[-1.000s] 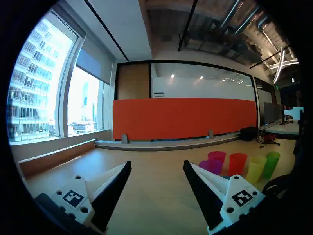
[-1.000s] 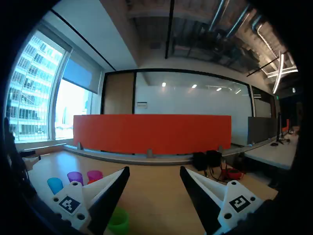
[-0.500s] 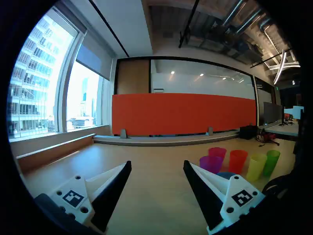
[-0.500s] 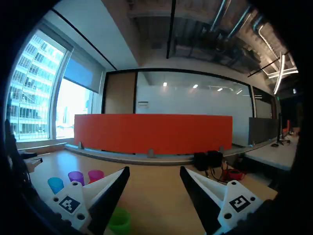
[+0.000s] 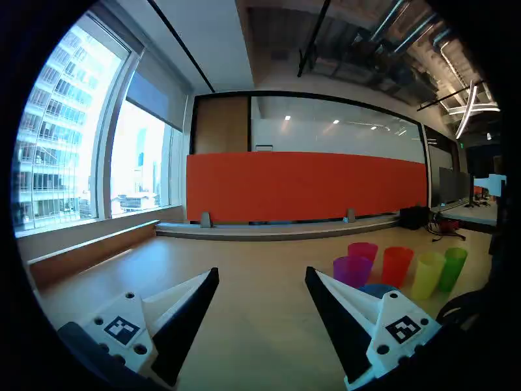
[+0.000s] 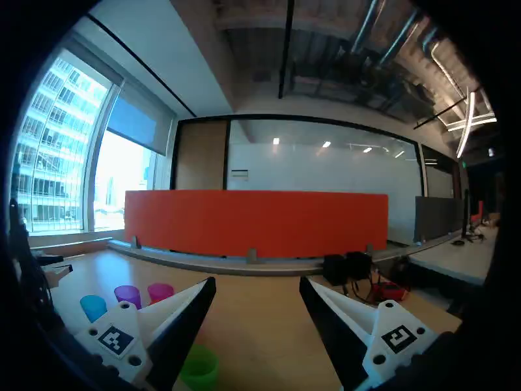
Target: Pour water
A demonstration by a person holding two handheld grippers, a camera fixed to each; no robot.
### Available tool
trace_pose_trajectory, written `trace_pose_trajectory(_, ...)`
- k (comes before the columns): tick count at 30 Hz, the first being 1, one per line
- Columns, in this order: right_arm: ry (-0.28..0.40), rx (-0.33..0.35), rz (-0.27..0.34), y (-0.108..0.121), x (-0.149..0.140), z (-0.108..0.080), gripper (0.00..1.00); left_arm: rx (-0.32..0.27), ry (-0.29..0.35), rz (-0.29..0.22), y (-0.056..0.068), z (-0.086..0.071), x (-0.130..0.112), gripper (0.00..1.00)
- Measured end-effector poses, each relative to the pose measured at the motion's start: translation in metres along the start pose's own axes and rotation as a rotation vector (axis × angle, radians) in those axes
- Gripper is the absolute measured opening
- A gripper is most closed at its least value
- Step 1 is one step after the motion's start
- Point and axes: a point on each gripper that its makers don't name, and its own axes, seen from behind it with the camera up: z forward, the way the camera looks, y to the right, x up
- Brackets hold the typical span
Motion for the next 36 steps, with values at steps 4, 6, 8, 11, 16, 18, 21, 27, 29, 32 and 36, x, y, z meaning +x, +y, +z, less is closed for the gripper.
trace_pose_trajectory(4,0.004,0.003,-0.005,0.0,0.001,0.001,0.99,0.0,0.0,0.0,0.0,0.0,0.0,0.99)
trace_pose_trajectory(6,0.007,0.005,-0.009,0.001,0.002,0.001,0.99,0.0,0.0,0.0,0.0,0.0,0.0,0.99)
trace_pose_trajectory(8,0.012,0.009,-0.015,0.002,0.004,0.002,0.99,0.0,0.0,0.0,0.0,-0.001,0.0,0.99)
trace_pose_trajectory(11,0.023,0.011,-0.026,0.005,0.007,0.002,0.99,0.0,0.0,0.001,0.0,-0.001,0.0,0.99)
trace_pose_trajectory(16,0.043,0.012,-0.031,0.009,0.01,0.001,0.99,0.0,0.0,0.001,0.0,-0.001,0.0,0.99)
trace_pose_trajectory(18,0.05,0.013,-0.028,0.01,0.011,0.0,0.99,0.0,0.0,0.001,0.0,-0.001,0.0,0.99)
trace_pose_trajectory(21,0.059,0.015,-0.02,0.011,0.01,0.001,0.99,0.0,0.0,0.0,0.0,-0.001,0.0,0.99)
trace_pose_trajectory(27,0.06,0.006,-0.003,0.013,0.001,0.008,0.99,0.0,0.0,0.001,0.0,-0.001,0.0,0.99)
trace_pose_trajectory(29,0.057,0.003,0.002,0.012,-0.005,0.01,0.99,0.0,0.0,0.001,0.0,0.0,0.0,0.99)
trace_pose_trajectory(32,0.046,0.001,0.007,0.009,-0.016,0.014,0.99,0.0,0.0,0.001,-0.001,0.0,0.0,0.99)
trace_pose_trajectory(36,0.037,-0.007,0.013,0.007,-0.026,0.017,0.99,0.0,0.0,0.001,-0.001,0.0,0.0,0.99)
